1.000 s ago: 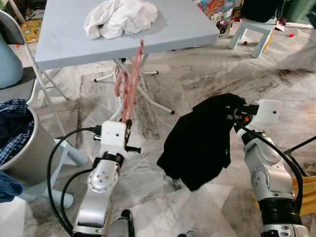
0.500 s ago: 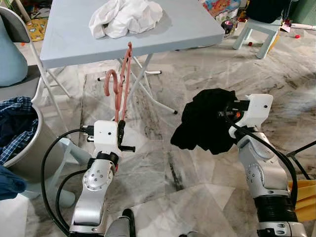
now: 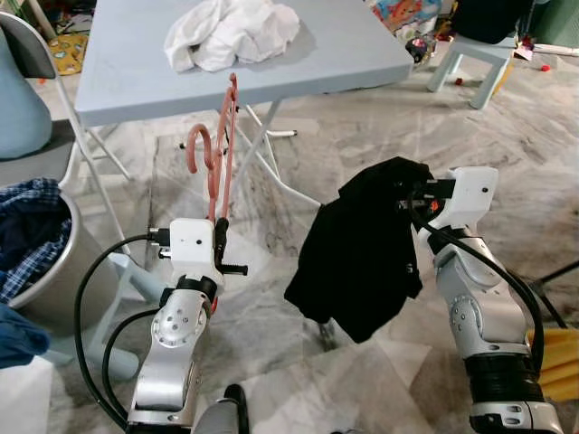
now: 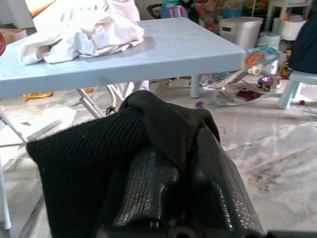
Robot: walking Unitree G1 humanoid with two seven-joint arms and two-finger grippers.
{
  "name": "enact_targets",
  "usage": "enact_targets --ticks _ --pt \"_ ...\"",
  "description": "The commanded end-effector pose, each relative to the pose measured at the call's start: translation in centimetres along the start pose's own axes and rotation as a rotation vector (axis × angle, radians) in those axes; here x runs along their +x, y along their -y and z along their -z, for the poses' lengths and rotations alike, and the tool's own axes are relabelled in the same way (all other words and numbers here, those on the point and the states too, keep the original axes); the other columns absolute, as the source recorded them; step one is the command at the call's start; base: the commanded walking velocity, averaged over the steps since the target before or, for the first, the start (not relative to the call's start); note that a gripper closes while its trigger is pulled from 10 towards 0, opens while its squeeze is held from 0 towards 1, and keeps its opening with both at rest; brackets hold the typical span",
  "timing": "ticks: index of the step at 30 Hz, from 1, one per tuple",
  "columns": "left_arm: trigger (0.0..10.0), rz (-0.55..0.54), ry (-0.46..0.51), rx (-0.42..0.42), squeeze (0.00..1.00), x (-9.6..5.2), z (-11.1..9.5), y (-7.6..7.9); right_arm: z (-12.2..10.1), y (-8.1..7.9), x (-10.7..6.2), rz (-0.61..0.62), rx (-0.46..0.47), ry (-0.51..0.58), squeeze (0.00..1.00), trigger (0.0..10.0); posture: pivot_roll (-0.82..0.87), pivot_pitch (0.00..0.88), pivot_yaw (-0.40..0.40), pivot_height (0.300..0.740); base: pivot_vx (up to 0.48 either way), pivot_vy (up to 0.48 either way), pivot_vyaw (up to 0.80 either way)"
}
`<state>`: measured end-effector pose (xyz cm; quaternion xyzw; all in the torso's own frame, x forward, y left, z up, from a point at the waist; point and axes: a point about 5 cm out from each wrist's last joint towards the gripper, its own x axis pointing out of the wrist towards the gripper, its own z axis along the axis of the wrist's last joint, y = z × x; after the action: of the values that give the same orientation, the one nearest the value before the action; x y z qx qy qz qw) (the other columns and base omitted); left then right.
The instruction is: Hang hanger
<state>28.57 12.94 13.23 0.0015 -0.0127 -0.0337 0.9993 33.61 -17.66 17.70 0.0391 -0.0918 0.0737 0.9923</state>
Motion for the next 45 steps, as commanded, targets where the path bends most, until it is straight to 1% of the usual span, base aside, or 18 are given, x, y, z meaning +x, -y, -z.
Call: enact_targets --ticks 1,11,18,26,33,34,36,40,43,45 --pt "10.0 -0.004 0.004 0.001 0.00 -0.1 -0.2 -0.2 -1.2 -0.6 0.3 -0.026 -0.010 0.057 0.00 0.0 0.00 0.200 -0.004 0.740 0.412 0.000 0.00" --pt "10.0 0.000 -0.002 -0.002 0.00 -0.1 -0.2 -0.2 -1.1 -0.7 0.2 -0.028 -0.007 0.058 0.00 0.0 0.01 0.202 -0.001 0.740 0.417 0.000 0.00" --pt "10.0 -0.006 -0.006 0.000 0.00 -0.1 -0.2 -0.3 -0.6 -0.5 0.0 -0.030 -0.026 0.040 0.00 0.0 0.01 0.203 -0.002 0.740 0.423 0.000 0.00" --pt "10.0 -0.003 -0.003 -0.012 0.00 0.0 -0.3 -0.2 -0.6 -0.7 0.3 -0.039 -0.032 0.048 0.00 0.0 0.01 0.199 -0.005 0.740 0.400 0.263 0.00" --pt "10.0 -0.012 0.000 -0.013 0.00 0.1 -0.5 -0.2 -1.0 -1.1 0.6 -0.050 -0.041 0.064 0.00 0.0 0.01 0.199 -0.005 0.740 0.398 0.267 0.71" --pt "10.0 -0.022 0.010 0.008 0.00 0.1 -0.6 -0.3 -1.1 -1.1 0.7 -0.051 -0.040 0.066 0.00 0.0 0.01 0.199 -0.005 0.740 0.356 0.322 0.76" --pt "10.0 -0.031 0.018 0.019 0.00 0.1 -0.8 -0.3 -1.1 -1.2 0.8 -0.052 -0.040 0.067 0.00 0.0 0.01 0.199 -0.005 0.740 0.319 0.360 0.75" --pt "10.0 -0.025 0.028 0.026 0.00 0.3 -1.1 -0.1 -1.1 -1.1 0.9 -0.051 -0.039 0.070 0.00 0.0 0.02 0.194 -0.009 0.740 0.296 0.377 0.73" --pt "10.0 -0.022 0.028 0.036 0.00 0.4 -1.0 -0.1 -1.1 -1.2 1.1 -0.044 -0.028 0.080 0.00 0.0 0.02 0.180 0.001 0.740 0.310 0.251 0.16" --pt "10.0 -0.022 0.011 0.041 0.00 0.7 -0.6 -0.2 -1.0 -1.4 1.2 -0.033 -0.011 0.091 0.00 0.0 0.03 0.157 0.014 0.740 0.000 0.000 0.00"
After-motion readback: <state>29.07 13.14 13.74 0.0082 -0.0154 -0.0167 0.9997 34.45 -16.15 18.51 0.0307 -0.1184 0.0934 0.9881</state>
